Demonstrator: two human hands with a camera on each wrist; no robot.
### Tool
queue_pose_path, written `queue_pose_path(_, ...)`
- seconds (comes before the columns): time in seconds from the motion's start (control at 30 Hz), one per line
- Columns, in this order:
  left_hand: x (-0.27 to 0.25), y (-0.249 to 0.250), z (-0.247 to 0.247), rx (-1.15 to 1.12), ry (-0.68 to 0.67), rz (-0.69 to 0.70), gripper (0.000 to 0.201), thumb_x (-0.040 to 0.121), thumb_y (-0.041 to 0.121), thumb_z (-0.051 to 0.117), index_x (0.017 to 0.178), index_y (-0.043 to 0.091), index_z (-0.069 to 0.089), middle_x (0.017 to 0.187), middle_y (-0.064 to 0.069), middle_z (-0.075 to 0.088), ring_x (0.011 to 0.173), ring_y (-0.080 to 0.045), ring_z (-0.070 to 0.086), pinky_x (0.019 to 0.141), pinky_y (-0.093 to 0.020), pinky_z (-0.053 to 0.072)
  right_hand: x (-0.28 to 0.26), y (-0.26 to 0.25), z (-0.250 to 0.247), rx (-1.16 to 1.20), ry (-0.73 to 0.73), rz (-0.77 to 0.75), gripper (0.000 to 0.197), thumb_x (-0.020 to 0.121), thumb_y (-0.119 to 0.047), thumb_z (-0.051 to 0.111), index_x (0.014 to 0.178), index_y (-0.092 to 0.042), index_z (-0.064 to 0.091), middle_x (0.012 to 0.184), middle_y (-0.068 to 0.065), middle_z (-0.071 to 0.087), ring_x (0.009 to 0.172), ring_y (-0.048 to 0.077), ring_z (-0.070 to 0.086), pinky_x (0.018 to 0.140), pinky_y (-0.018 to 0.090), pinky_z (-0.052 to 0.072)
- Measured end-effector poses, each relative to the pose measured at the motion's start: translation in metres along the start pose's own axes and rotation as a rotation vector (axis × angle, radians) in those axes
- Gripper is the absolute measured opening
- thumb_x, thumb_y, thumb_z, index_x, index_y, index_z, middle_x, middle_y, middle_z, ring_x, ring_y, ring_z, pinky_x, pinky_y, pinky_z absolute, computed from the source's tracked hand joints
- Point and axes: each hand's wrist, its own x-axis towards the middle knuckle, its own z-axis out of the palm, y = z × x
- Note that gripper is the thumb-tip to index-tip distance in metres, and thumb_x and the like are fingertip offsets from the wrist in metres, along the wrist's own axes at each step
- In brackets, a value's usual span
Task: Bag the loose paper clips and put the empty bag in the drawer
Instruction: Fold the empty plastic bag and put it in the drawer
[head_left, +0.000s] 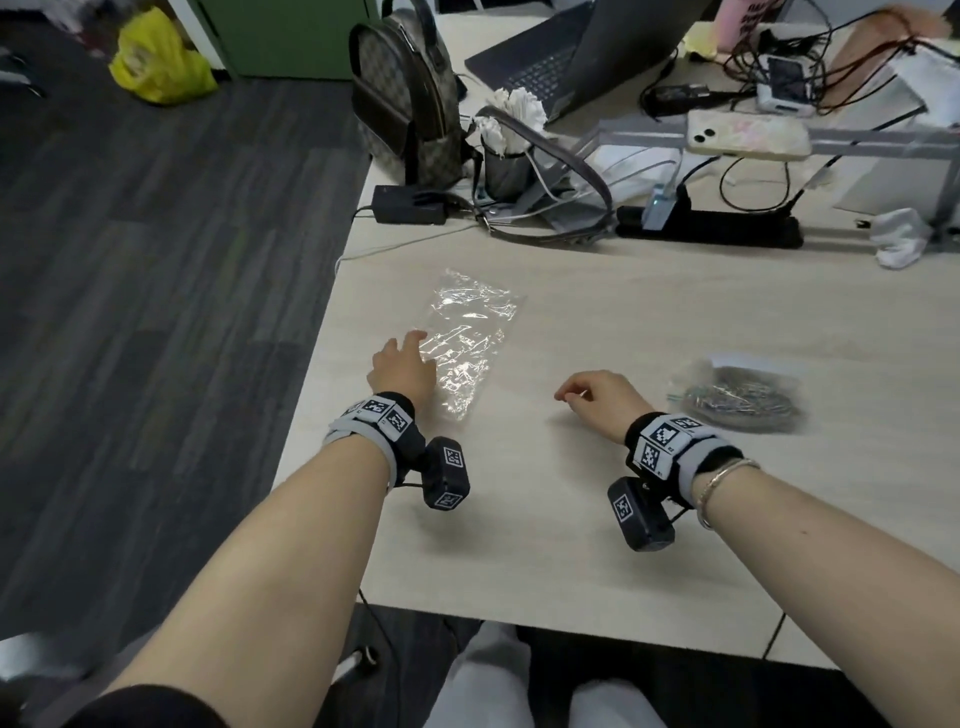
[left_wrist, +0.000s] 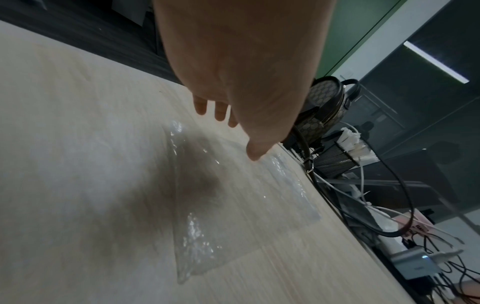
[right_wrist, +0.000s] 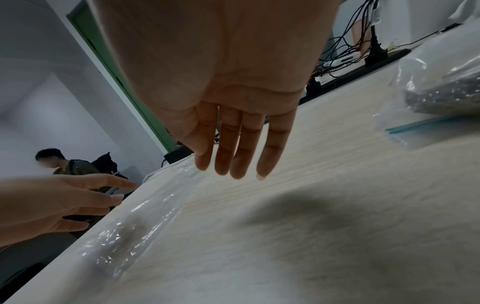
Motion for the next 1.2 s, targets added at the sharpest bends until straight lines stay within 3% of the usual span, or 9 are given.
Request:
queue_pose_path(0.23, 0.026, -0.008, 0.016, 0.091, -0.119, -0.005, 0.031, 0.097, 0.028, 0.037, 0.122, 0.030, 0.055, 0.142, -0.016, 0.033, 0.131, -0.035, 0.032, 0.106, -0.047, 0.034, 0.011, 0.014, 0.005, -0.016, 0.004, 0.082, 0.021, 0.089, -0.010, 0.050, 0.094, -0.015, 0.069, 0.105, 0.005, 0.067, 0.085, 0.013, 0.052, 0.079, 0.022, 0.037)
queue_pose_path(0.33, 0.024, -0.004, 0.019, -0.007, -0.084, -0.016, 0.025, 0.094, 0.023, 0.046, 0.111, 0.019, 0.064, 0.135, -0.011, 0.038, 0.124, -0.032, 0.040, 0.102, -0.042, 0.038, 0.013, 0.017, 0.007, -0.029, -0.005, 0.110, 0.021, 0.089, -0.009, 0.050, 0.094, -0.014, 0.069, 0.105, 0.006, 0.066, 0.087, 0.014, 0.053, 0.079, 0.023, 0.037)
queue_pose_path(0.47, 0.021, 0.002, 0.026, -0.237, -0.109, 0.005, 0.021, 0.087, 0.001, 0.045, 0.098, 0.011, 0.060, 0.119, -0.018, 0.051, 0.086, -0.028, 0.055, 0.075, -0.030, 0.043, 0.015, 0.014, 0.006, -0.024, -0.013, 0.112, 0.021, 0.089, -0.008, 0.050, 0.095, -0.013, 0.069, 0.102, 0.004, 0.066, 0.085, 0.015, 0.052, 0.079, 0.023, 0.038)
queue_pose_path(0.53, 0.018, 0.006, 0.028, -0.286, -0.143, 0.032, 0.020, 0.086, 0.000, 0.045, 0.097, 0.013, 0.057, 0.110, -0.015, 0.058, 0.085, -0.026, 0.054, 0.069, -0.028, 0.040, 0.015, 0.013, 0.005, -0.013, -0.004, 0.109, 0.020, 0.088, -0.008, 0.051, 0.096, -0.013, 0.069, 0.101, 0.003, 0.065, 0.084, 0.014, 0.052, 0.078, 0.022, 0.038)
queue_pose_path(0.7, 0.003, 0.031, 0.020, -0.347, -0.242, 0.170, 0.025, 0.082, -0.005, 0.051, 0.083, 0.016, 0.065, 0.094, -0.004, 0.060, 0.088, -0.020, 0.057, 0.075, -0.023, 0.040, 0.006, 0.016, 0.001, 0.058, 0.034, 0.136, 0.035, 0.088, -0.010, 0.049, 0.120, -0.022, 0.058, 0.092, 0.002, 0.062, 0.087, 0.017, 0.056, 0.078, 0.024, 0.041)
queue_pose_path(0.83, -0.013, 0.057, 0.006, -0.465, -0.220, 0.304, 0.048, 0.077, -0.017, 0.032, 0.094, 0.010, 0.067, 0.103, -0.005, 0.053, 0.084, -0.021, 0.061, 0.071, -0.022, 0.044, -0.010, 0.015, -0.009, 0.138, 0.051, 0.135, 0.062, 0.089, -0.015, 0.053, 0.143, -0.032, 0.029, 0.090, 0.004, 0.067, 0.090, 0.020, 0.062, 0.078, 0.022, 0.040)
queue_pose_path(1.0, -0.032, 0.093, -0.008, -0.558, -0.207, 0.445, 0.057, 0.076, -0.017, 0.027, 0.104, 0.017, 0.063, 0.096, -0.001, 0.048, 0.077, -0.013, 0.063, 0.054, -0.007, 0.040, -0.031, 0.005, -0.029, 0.222, 0.193, 0.062, 0.076, 0.090, -0.026, 0.058, 0.146, -0.038, 0.009, 0.097, 0.000, 0.063, 0.091, 0.018, 0.060, 0.087, 0.025, 0.042)
queue_pose_path(1.1, -0.044, 0.113, -0.012, -0.580, -0.230, 0.521, 0.053, 0.079, -0.016, 0.031, 0.105, 0.020, 0.061, 0.095, -0.001, 0.047, 0.077, -0.009, 0.066, 0.050, -0.009, 0.037, -0.037, 0.006, -0.045, 0.264, 0.356, 0.025, 0.075, 0.088, -0.020, 0.060, 0.145, -0.038, 0.015, 0.099, 0.000, 0.059, 0.089, 0.017, 0.059, 0.088, 0.024, 0.041)
queue_pose_path(1.2, -0.056, 0.127, -0.012, -0.594, -0.254, 0.571, 0.043, 0.084, -0.009, 0.042, 0.111, 0.021, 0.058, 0.100, 0.000, 0.050, 0.074, -0.008, 0.063, 0.055, -0.007, 0.041, -0.043, 0.012, -0.061, 0.303, 0.502, -0.010, 0.064, 0.085, -0.006, 0.060, 0.140, -0.030, 0.036, 0.087, 0.003, 0.058, 0.080, 0.015, 0.056, 0.086, 0.024, 0.044)
